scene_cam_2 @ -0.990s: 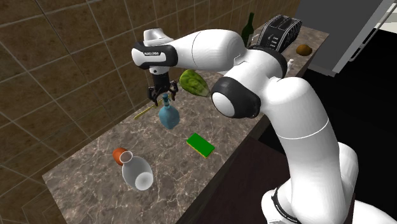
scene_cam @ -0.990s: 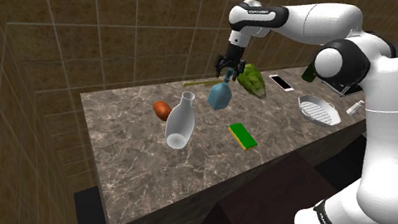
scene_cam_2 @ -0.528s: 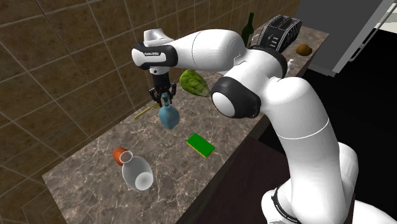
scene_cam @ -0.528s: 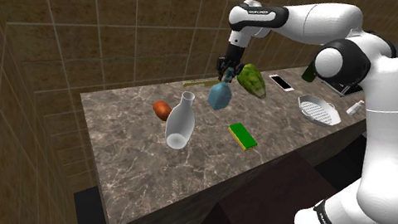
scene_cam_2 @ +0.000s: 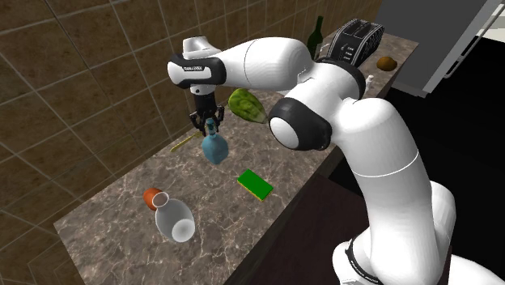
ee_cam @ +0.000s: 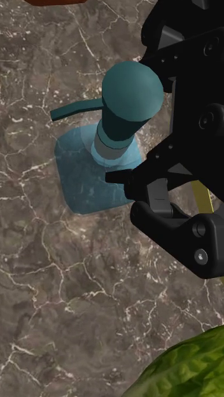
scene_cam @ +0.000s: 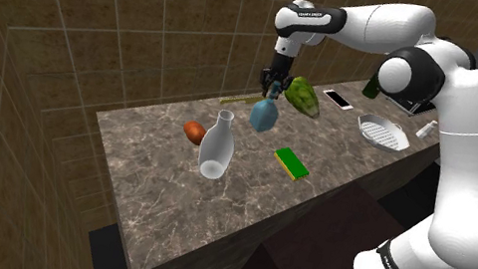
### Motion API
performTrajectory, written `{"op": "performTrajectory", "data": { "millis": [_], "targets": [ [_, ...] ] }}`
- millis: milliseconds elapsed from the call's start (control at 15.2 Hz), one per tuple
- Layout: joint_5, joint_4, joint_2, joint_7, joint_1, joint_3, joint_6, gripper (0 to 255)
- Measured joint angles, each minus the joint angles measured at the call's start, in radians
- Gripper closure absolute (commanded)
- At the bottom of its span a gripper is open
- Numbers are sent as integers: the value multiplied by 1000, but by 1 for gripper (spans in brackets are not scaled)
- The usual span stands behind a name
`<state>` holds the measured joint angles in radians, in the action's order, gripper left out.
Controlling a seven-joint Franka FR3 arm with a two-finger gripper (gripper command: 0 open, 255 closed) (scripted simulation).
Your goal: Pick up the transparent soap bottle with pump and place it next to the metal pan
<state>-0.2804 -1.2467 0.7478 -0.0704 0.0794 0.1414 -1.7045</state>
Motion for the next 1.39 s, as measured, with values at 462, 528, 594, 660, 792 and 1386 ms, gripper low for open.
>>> {"op": "performTrajectory", "data": {
  "millis": [462, 528, 594, 660, 792, 1386],
  "targets": [
    [5, 47, -21, -14, 3, 2, 67, 255],
    [5, 55, -23, -14, 4, 2, 77, 255],
    [6, 52, -31, -15, 4, 3, 82, 255],
    [7, 65, -31, -18, 5, 3, 95, 255],
    [8, 72, -44, -24, 3, 3, 114, 255],
    [10, 199, -41, -47, 15, 2, 235, 255]
  ]
}}
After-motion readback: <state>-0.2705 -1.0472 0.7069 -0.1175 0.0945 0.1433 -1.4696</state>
